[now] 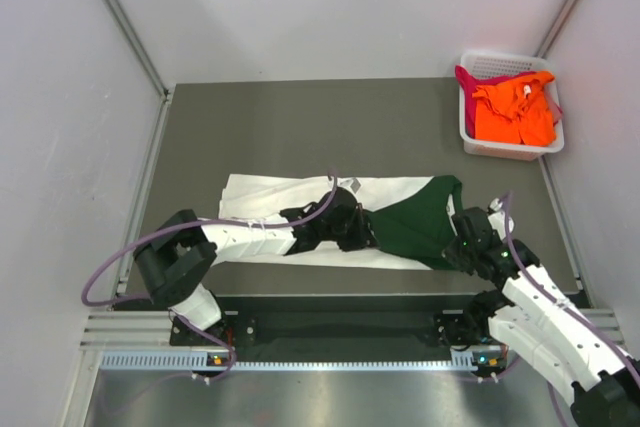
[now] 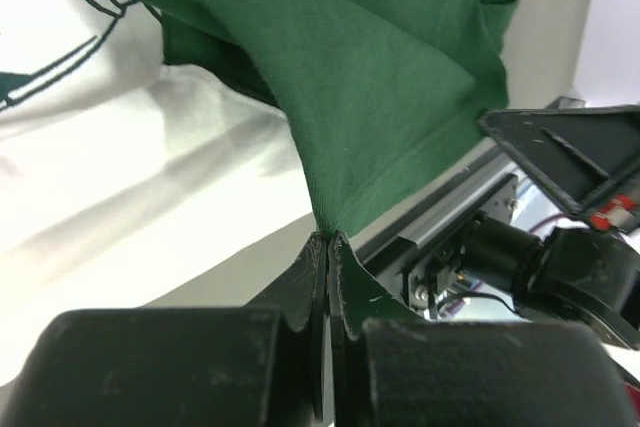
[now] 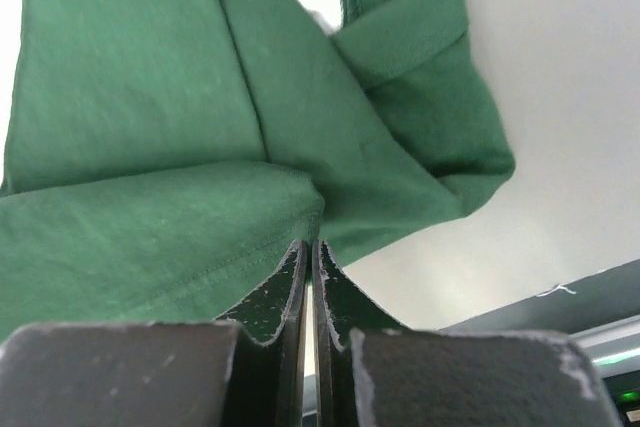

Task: Fold and stack the t-shirts
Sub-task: Fold the tshirt

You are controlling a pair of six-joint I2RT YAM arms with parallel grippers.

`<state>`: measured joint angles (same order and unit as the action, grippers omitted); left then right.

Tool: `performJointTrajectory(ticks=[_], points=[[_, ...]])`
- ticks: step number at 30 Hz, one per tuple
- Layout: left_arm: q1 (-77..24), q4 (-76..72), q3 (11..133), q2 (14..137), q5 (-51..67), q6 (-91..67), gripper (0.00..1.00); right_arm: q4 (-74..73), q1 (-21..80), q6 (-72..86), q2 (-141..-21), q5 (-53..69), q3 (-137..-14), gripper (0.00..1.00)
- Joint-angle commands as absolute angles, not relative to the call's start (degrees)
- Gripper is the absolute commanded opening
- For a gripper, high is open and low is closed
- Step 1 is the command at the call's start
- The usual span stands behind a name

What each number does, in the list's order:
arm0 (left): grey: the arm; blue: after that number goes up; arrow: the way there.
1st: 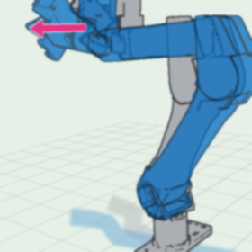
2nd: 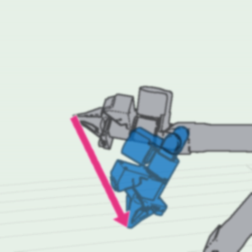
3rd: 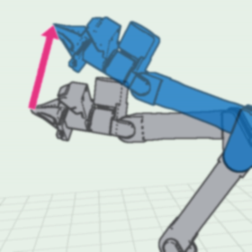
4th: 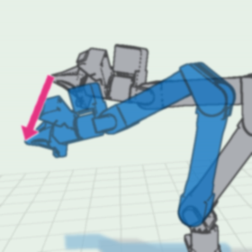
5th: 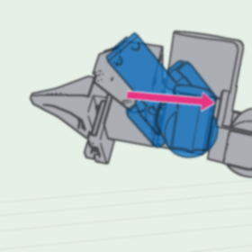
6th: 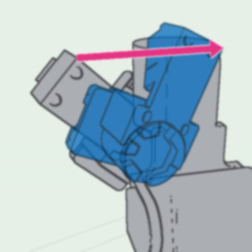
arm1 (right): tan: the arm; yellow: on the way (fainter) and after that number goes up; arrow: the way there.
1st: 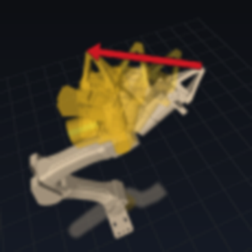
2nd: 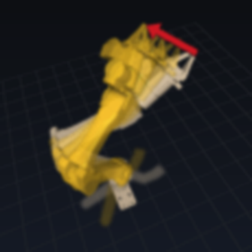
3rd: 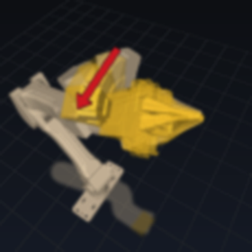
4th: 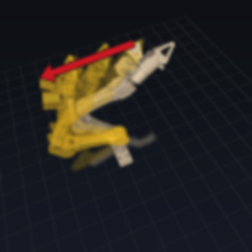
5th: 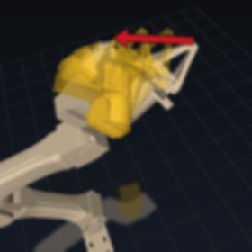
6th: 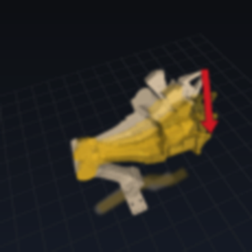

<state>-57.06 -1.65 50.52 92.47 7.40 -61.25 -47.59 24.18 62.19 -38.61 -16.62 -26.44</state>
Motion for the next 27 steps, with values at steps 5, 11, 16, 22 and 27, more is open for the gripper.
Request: performJointTrajectory(ticks=[5,11,16,22,27], points=[[-57.3,2.0,48.7,87.5,8.9,-61.7,0.00,-51.3,23.8,62.6,-37.9,-10.3,-28.5,0.04],[-57.0,4.7,47.8,85.3,9.1,-61.1,0.00,-53.5,24.1,63.5,-37.3,-4.2,-29.8,0.08],[-56.8,5.2,47.0,84.6,10.4,-60.9,0.00,-55.7,24.4,65.3,-35.7,-0.2,-30.9,0.14],[-55.5,5.5,45.4,83.8,11.9,-60.7,0.00,-55.5,24.8,65.2,-34.4,3.8,-30.9,0.15],[-54.5,5.4,43.6,82.8,13.4,-60.7,0.00,-54.1,25.0,63.8,-37.9,11.2,-31.0,0.09]])
